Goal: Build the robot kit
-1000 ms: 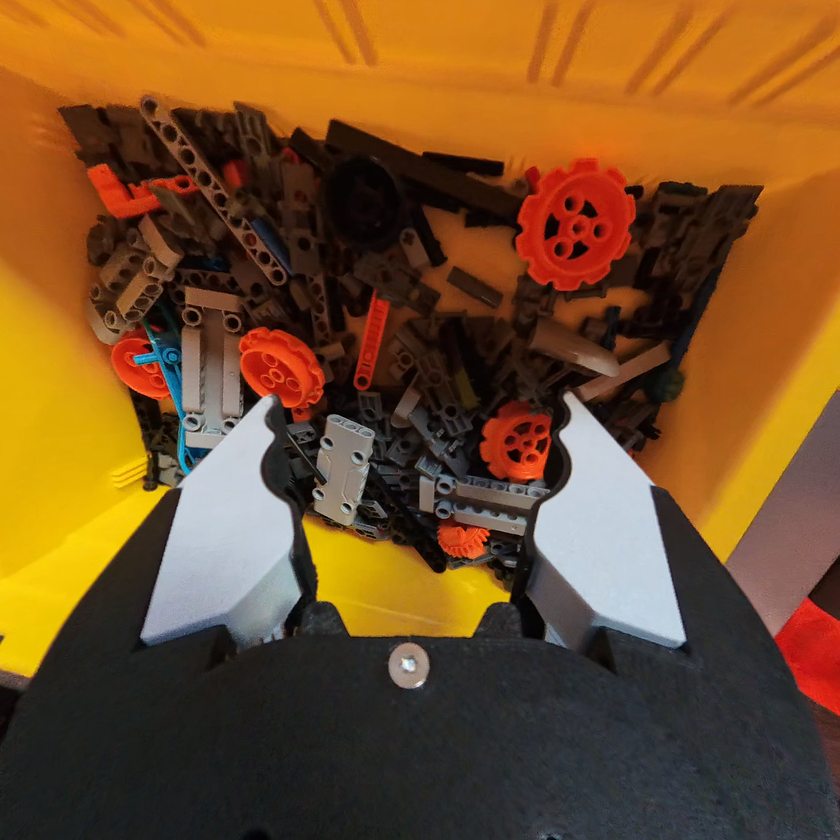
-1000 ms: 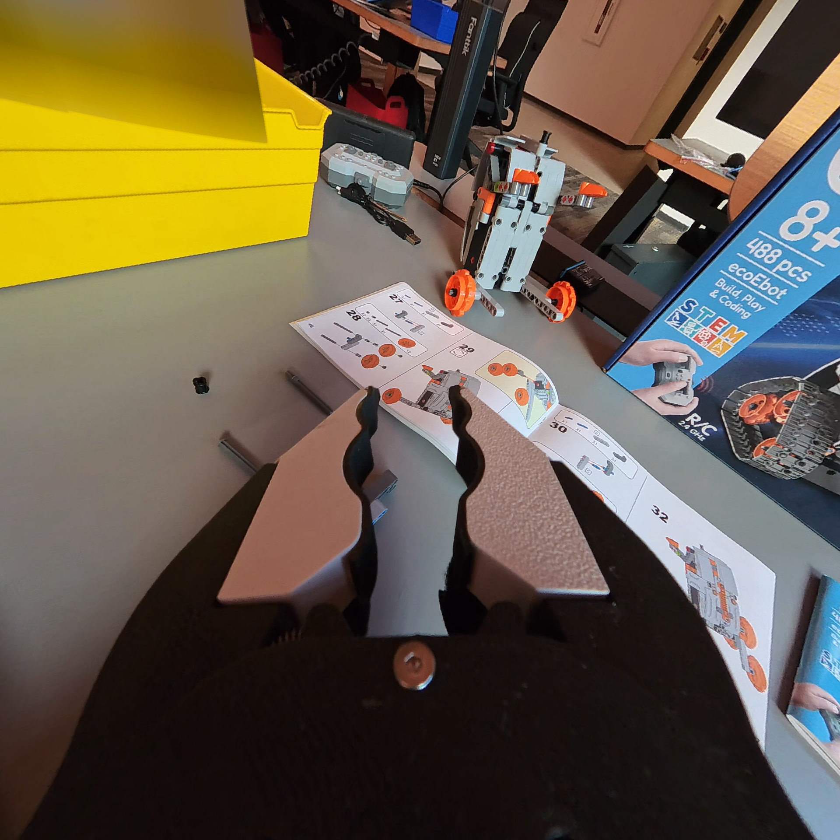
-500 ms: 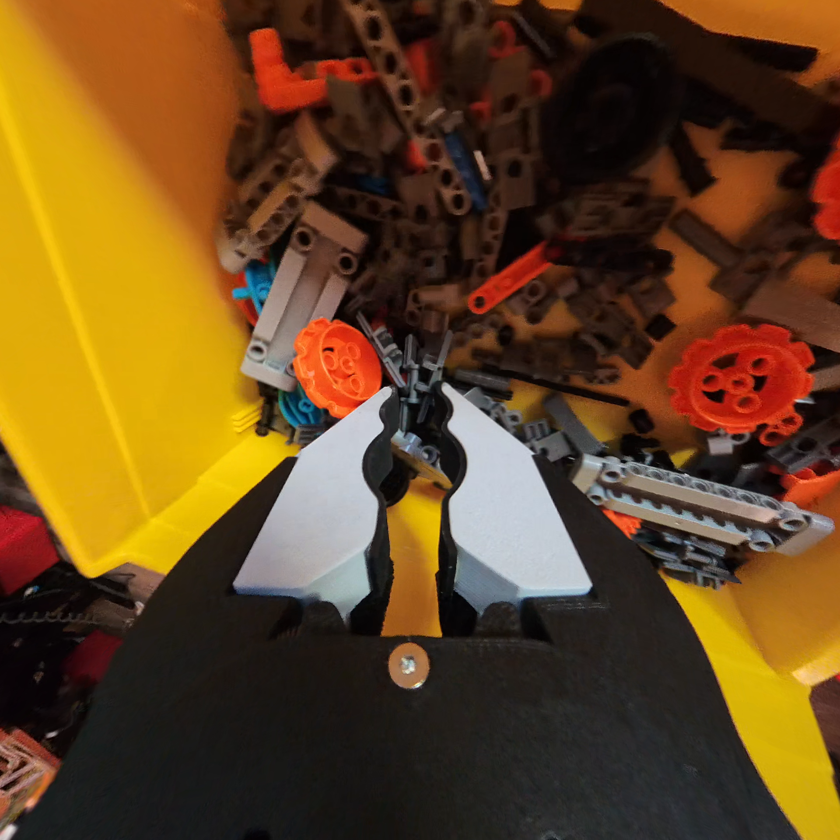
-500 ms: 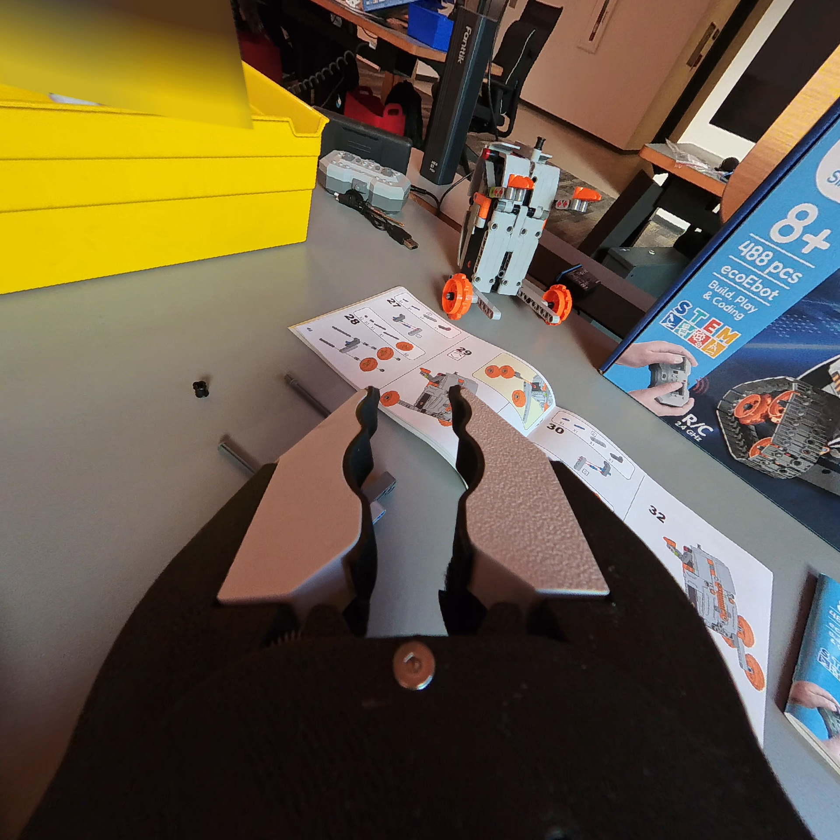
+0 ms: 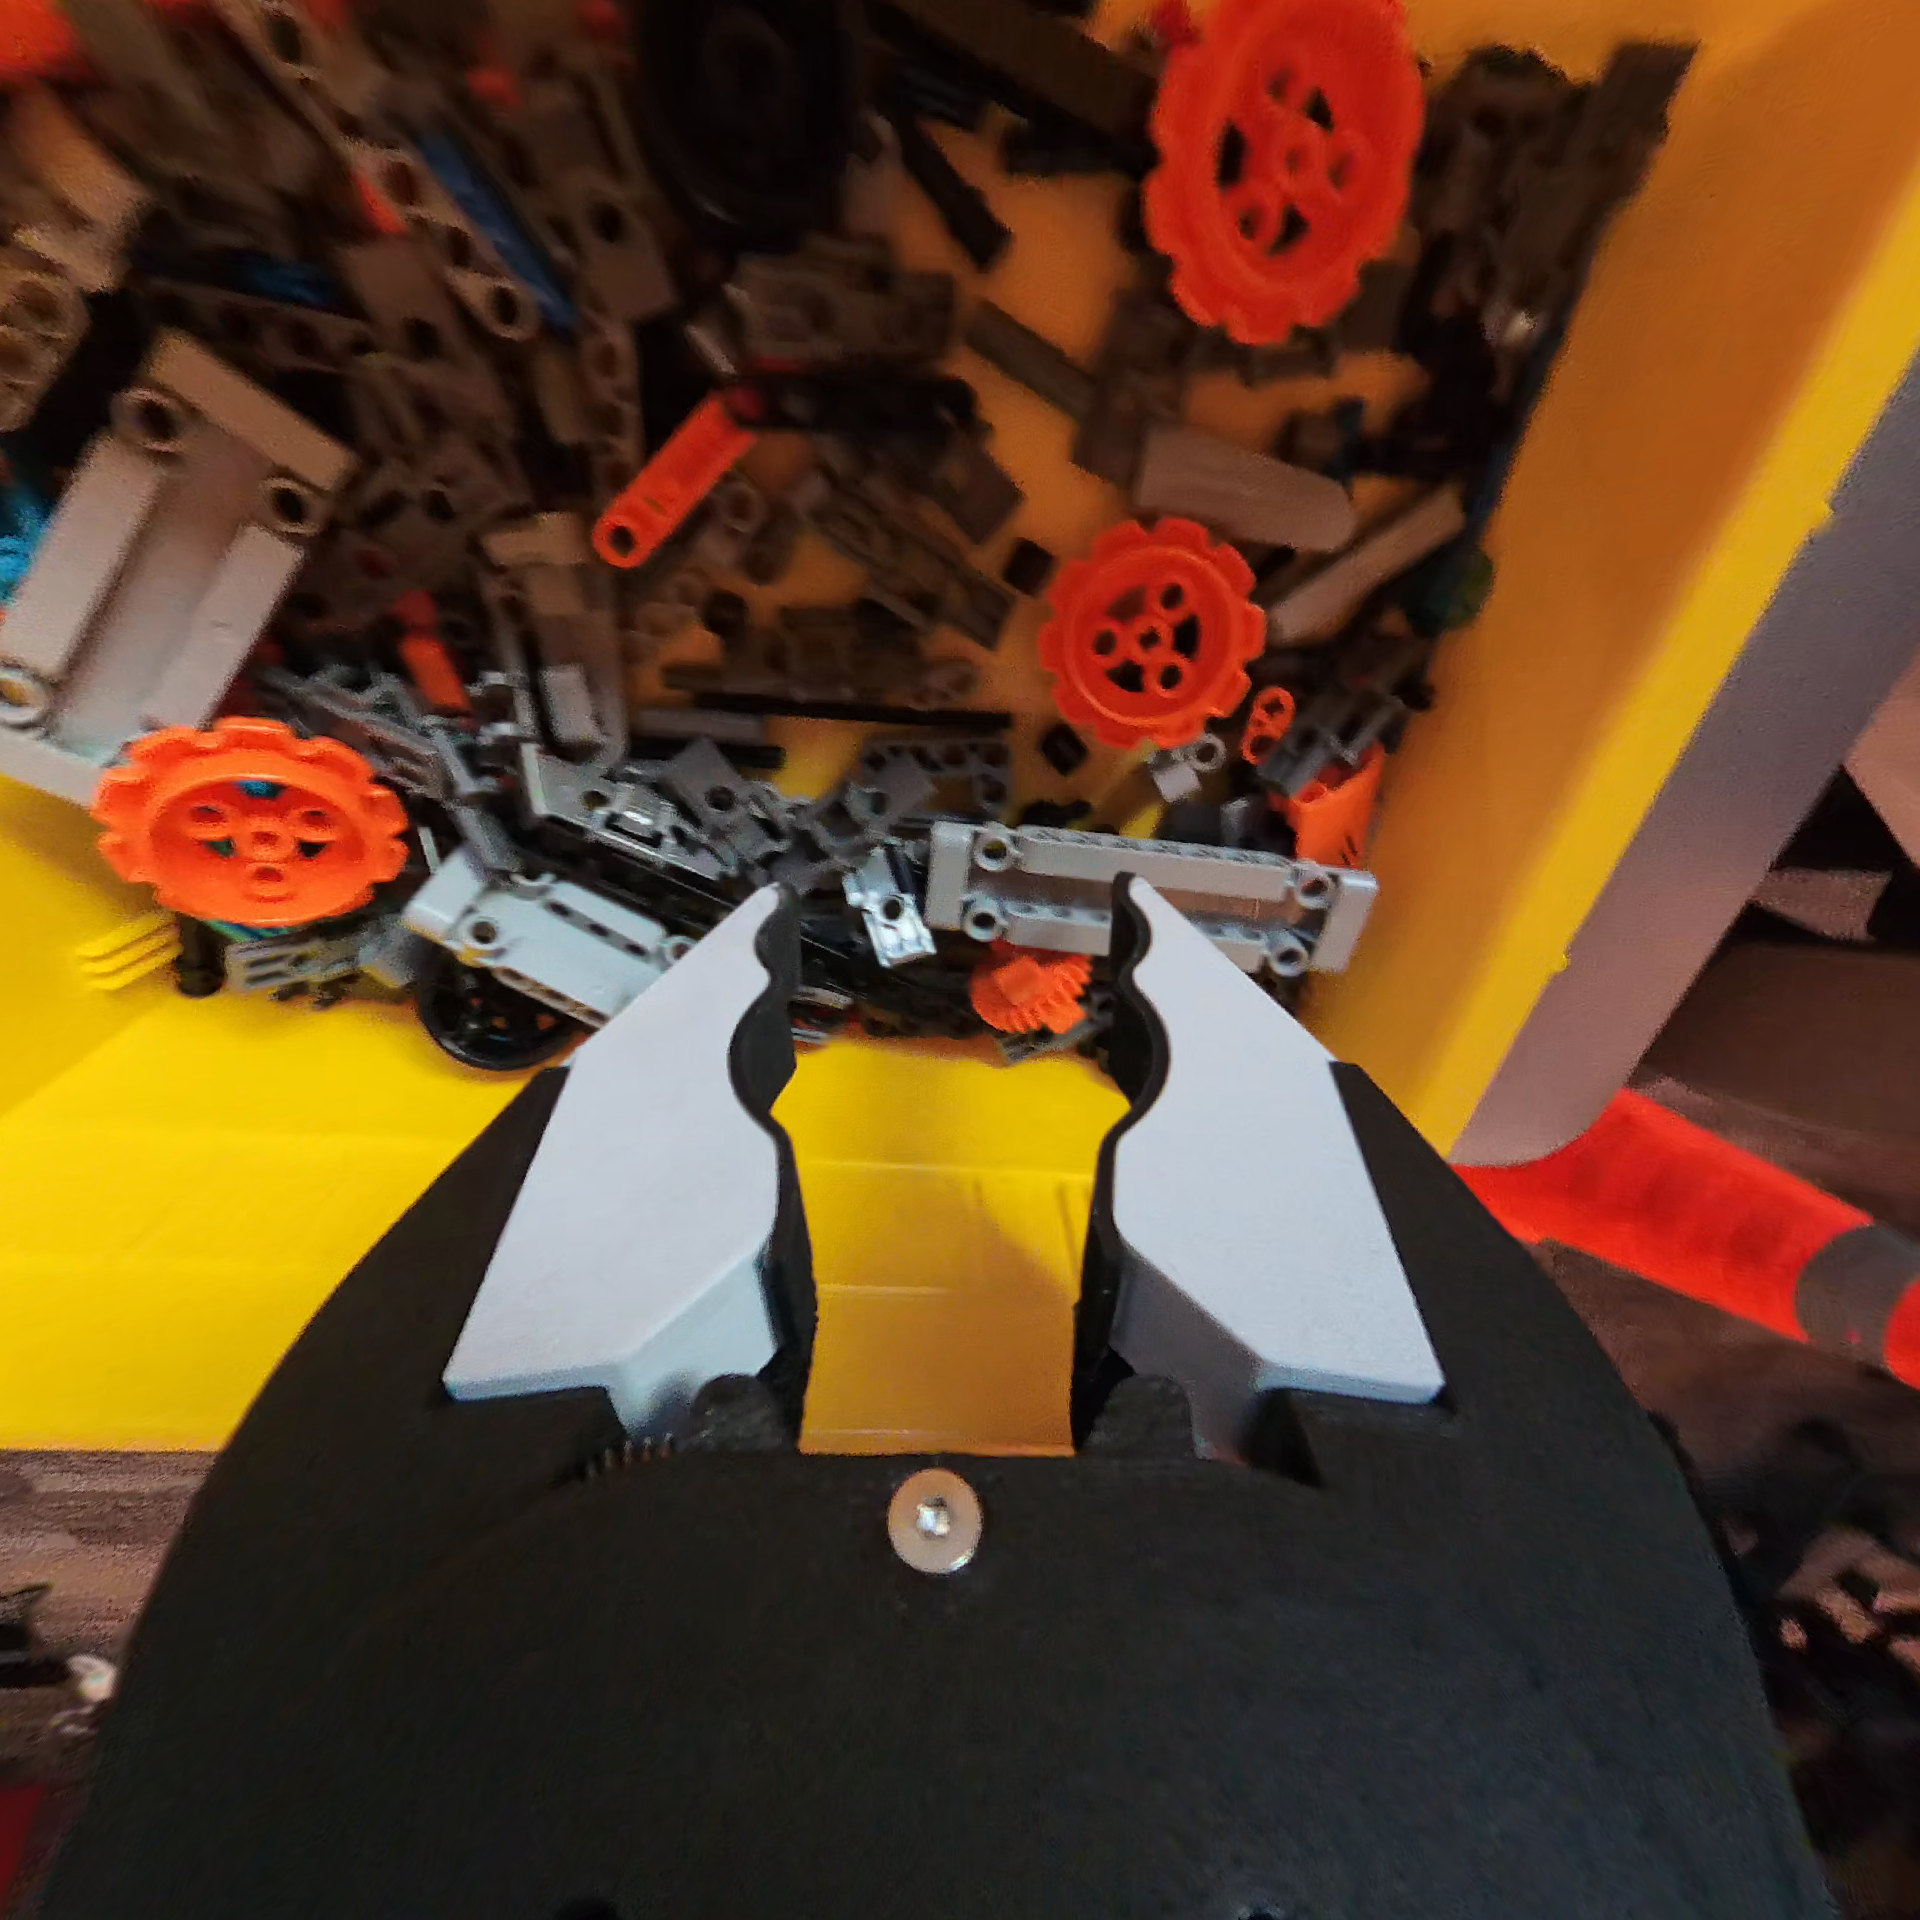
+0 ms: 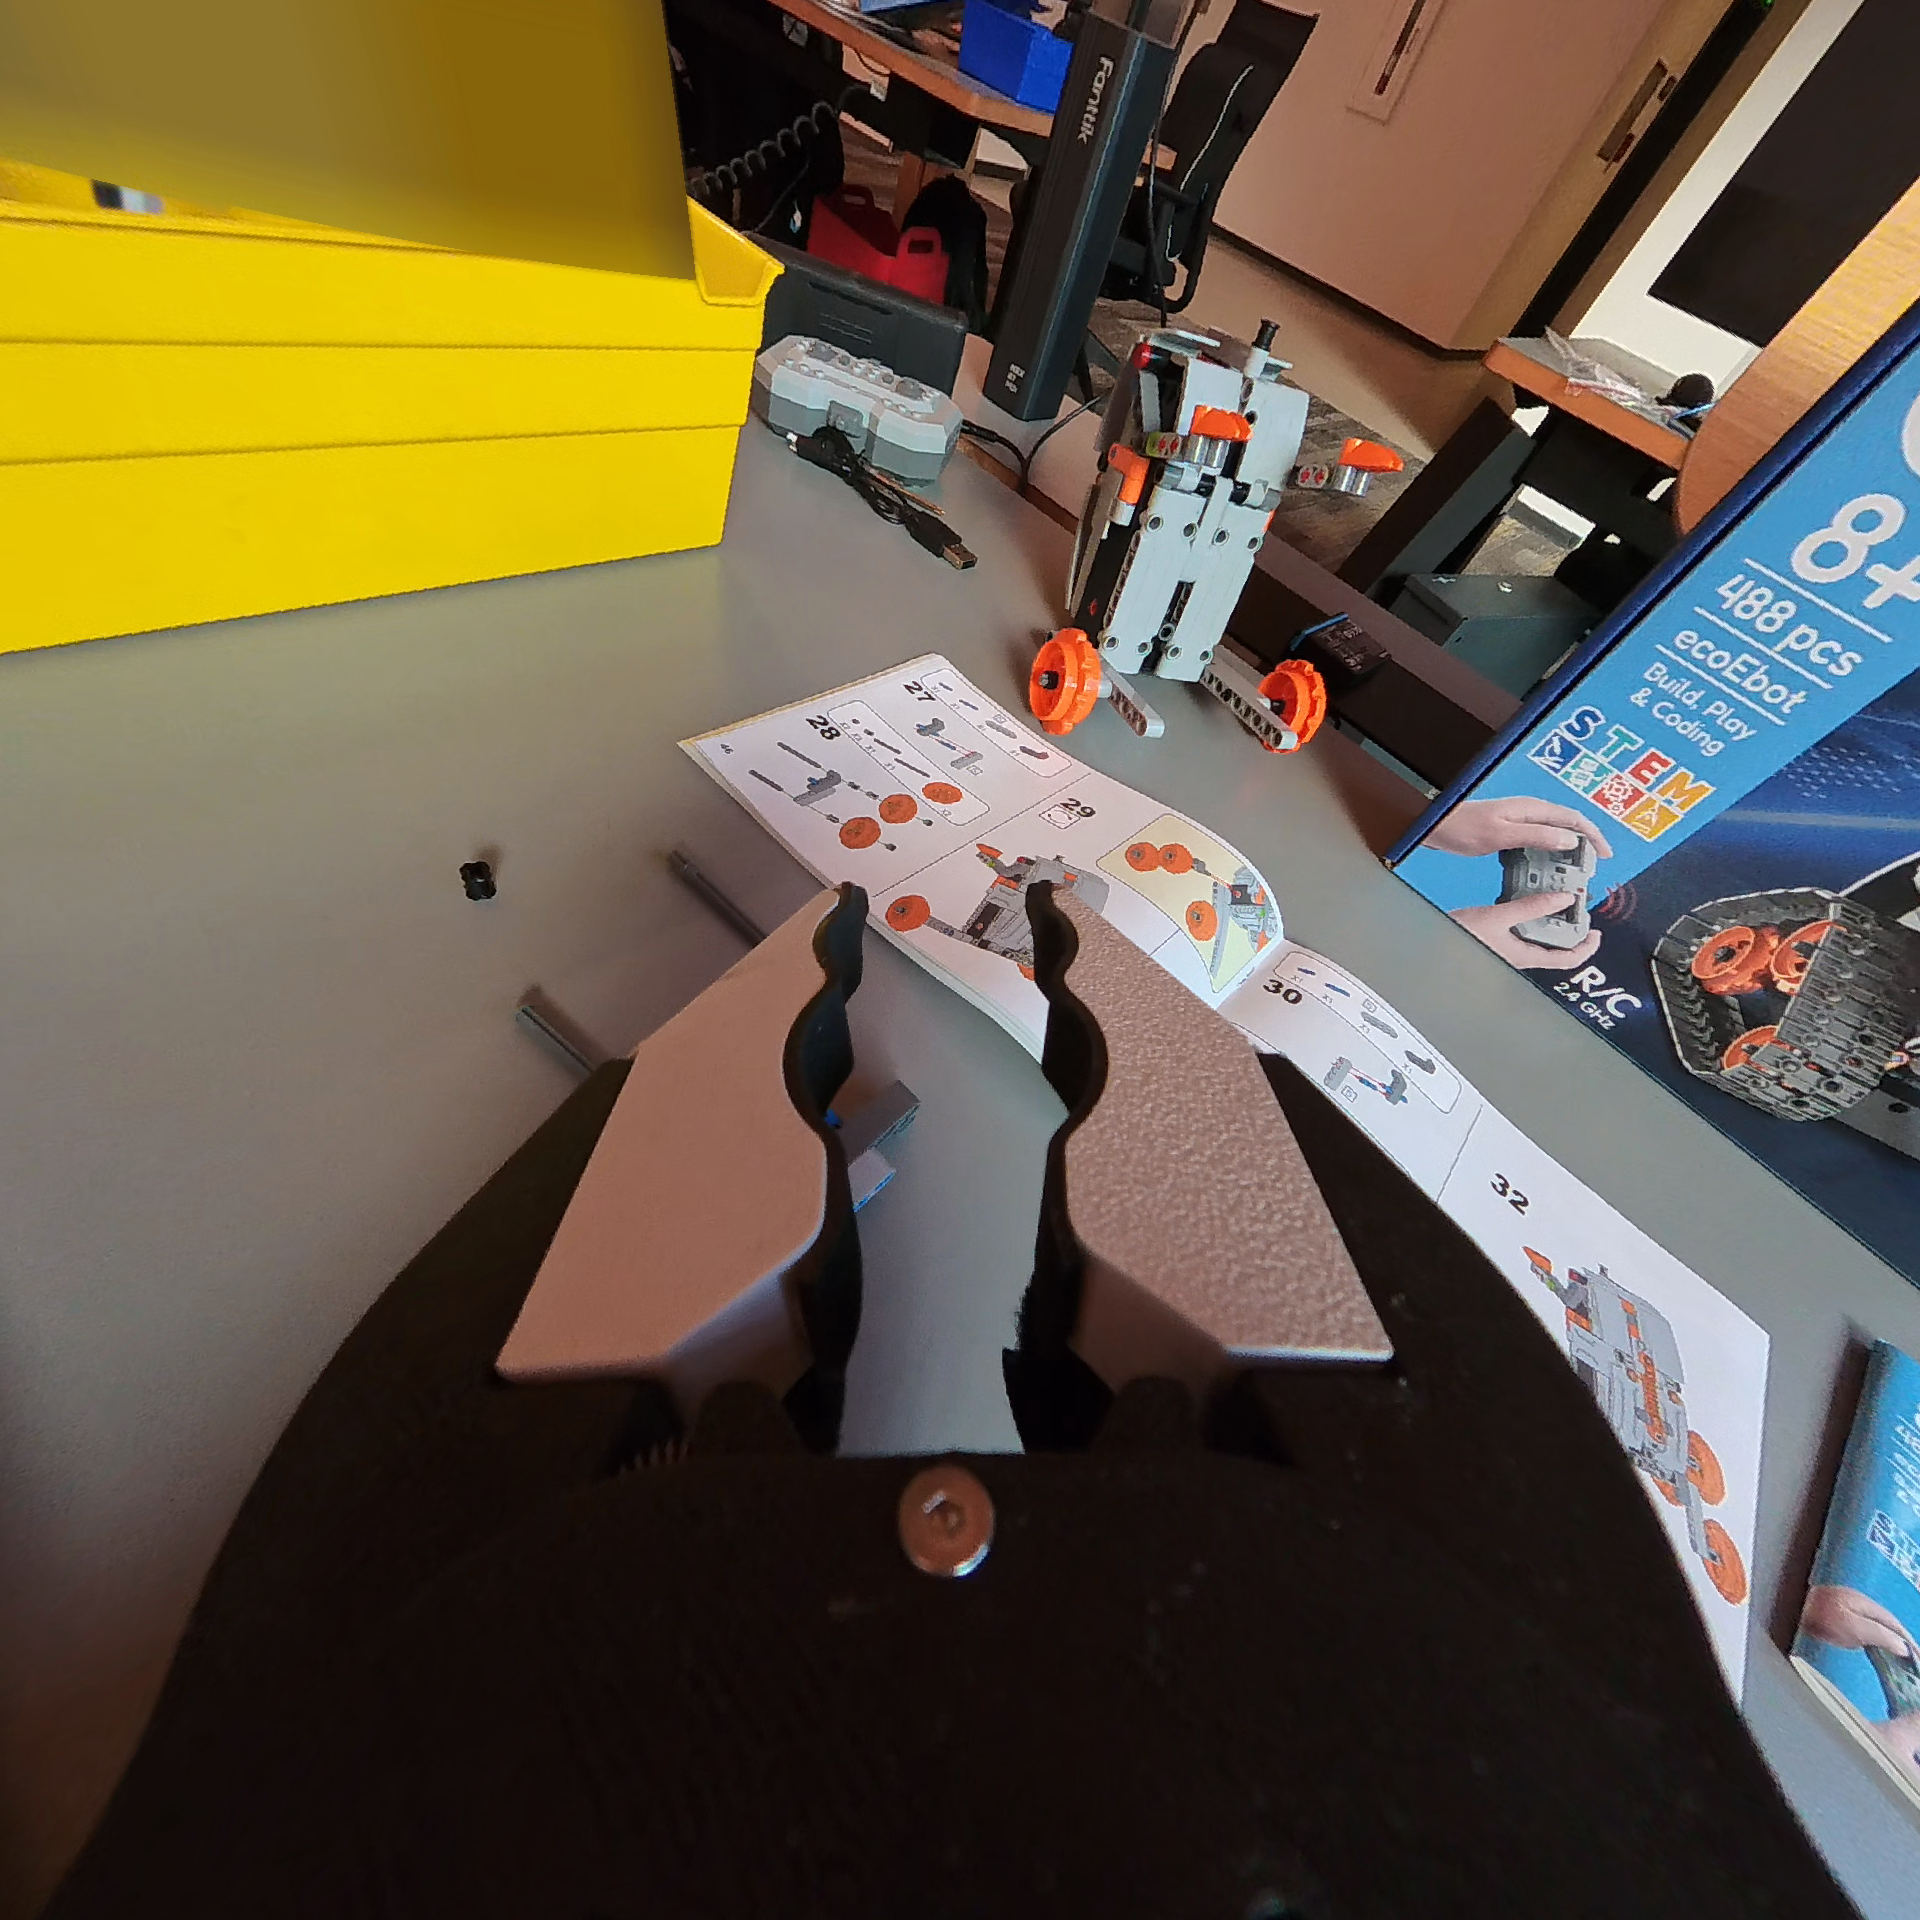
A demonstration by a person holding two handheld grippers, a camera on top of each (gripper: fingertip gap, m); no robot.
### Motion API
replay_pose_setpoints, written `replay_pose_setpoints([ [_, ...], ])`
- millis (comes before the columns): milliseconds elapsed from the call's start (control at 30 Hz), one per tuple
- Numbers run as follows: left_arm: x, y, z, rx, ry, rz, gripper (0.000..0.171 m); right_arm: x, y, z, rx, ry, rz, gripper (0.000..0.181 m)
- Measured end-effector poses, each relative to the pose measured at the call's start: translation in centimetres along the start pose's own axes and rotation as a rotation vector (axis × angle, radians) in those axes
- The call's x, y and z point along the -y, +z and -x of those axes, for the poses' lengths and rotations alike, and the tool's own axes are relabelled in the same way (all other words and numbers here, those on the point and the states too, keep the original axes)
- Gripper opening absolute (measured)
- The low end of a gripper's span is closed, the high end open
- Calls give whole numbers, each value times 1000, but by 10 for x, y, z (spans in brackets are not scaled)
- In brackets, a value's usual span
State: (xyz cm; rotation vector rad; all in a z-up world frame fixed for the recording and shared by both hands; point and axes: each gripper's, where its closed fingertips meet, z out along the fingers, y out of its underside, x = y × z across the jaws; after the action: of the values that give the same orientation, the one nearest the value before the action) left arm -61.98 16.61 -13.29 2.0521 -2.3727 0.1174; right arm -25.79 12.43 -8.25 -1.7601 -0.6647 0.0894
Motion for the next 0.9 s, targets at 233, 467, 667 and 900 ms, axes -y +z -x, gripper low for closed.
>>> replay_pose_setpoints([
  [233, -11, 18, -28, -49, 54, 104, 106, 1, -1, 0, -2, 0, -6, 31],
  [467, -17, 17, -26, -61, 100, 179, 42, 3, -1, 1, 0, -5, -11, 31],
  [667, -17, 14, -5, -130, 36, 223, 6, 6, -3, 0, -2, 1, -28, 31],
  [900, 13, 12, 47, 19, -46, 112, 10, 6, -3, 0, -1, 1, -29, 31],
])
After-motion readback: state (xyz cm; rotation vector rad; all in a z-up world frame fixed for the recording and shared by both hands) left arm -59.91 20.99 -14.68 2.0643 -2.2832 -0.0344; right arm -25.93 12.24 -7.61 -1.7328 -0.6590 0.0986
